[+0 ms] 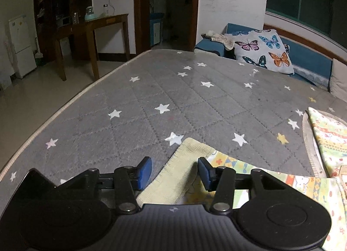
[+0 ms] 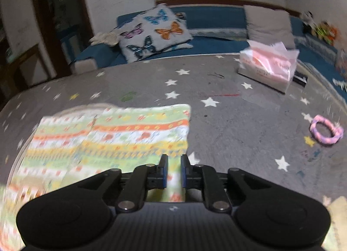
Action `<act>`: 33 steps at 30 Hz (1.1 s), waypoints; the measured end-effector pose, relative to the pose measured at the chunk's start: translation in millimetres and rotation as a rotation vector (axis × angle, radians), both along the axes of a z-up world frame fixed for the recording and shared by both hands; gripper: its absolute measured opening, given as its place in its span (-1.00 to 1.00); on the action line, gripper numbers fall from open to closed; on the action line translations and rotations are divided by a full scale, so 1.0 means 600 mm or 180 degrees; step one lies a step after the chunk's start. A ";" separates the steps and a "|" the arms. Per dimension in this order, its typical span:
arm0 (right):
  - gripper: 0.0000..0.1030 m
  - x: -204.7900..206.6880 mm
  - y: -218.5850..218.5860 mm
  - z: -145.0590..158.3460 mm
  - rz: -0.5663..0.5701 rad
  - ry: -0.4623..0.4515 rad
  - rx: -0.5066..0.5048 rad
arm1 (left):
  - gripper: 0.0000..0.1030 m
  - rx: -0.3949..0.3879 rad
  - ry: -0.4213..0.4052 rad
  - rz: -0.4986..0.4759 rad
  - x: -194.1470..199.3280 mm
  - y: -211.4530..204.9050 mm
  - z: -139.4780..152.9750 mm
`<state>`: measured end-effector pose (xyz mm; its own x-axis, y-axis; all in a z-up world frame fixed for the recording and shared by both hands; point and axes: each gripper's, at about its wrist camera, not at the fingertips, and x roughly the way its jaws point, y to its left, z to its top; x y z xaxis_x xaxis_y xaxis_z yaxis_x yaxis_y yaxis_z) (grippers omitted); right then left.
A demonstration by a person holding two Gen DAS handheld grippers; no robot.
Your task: Fold clothes
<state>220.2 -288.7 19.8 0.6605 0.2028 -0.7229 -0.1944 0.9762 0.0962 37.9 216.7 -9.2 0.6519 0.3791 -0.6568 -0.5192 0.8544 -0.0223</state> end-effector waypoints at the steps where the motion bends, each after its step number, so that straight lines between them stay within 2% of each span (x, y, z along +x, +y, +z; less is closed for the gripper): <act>1: -0.46 -0.013 0.004 0.004 0.0068 -0.0006 -0.0035 | 0.02 -0.0019 -0.0020 -0.0008 -0.006 -0.003 0.004; 2: -0.34 -0.026 0.009 0.009 0.0141 -0.0012 -0.0072 | 0.04 -0.0045 -0.0045 -0.0023 -0.014 -0.006 0.009; 4: -0.30 -0.066 0.030 0.015 0.0377 -0.0016 -0.0149 | 0.17 -0.0115 -0.0092 -0.0062 -0.030 -0.013 0.016; 7: -0.12 -0.125 0.069 0.015 0.0759 -0.0013 -0.0234 | 0.21 -0.0249 -0.0090 -0.0127 -0.050 -0.025 0.022; 11: -0.12 -0.192 0.124 0.012 0.1224 -0.0020 -0.0237 | 0.21 -0.0434 -0.0065 -0.0154 -0.076 -0.037 0.020; 16: -0.12 -0.256 0.190 0.015 0.1611 -0.0128 -0.0248 | 0.19 -0.0510 -0.0044 -0.0235 -0.095 -0.060 0.023; 20: -0.12 -0.284 0.223 0.005 0.1771 -0.0185 -0.0390 | 0.19 -0.0420 -0.0136 -0.0611 -0.092 -0.112 0.048; 23: -0.12 -0.306 0.225 0.000 0.1777 -0.0251 -0.0510 | 0.18 -0.0373 -0.0158 -0.0937 -0.080 -0.157 0.059; 26: -0.19 -0.325 0.204 0.007 0.1737 -0.0237 -0.0465 | 0.17 -0.0349 -0.0135 -0.1232 -0.064 -0.204 0.060; 31: -0.38 -0.359 0.182 0.006 0.1805 -0.0177 -0.0546 | -0.35 -0.0317 -0.0118 -0.1785 -0.038 -0.290 0.054; 33: -0.56 -0.370 0.179 0.000 0.1858 -0.0159 -0.0602 | -0.52 -0.0277 -0.0119 -0.1988 -0.029 -0.322 0.052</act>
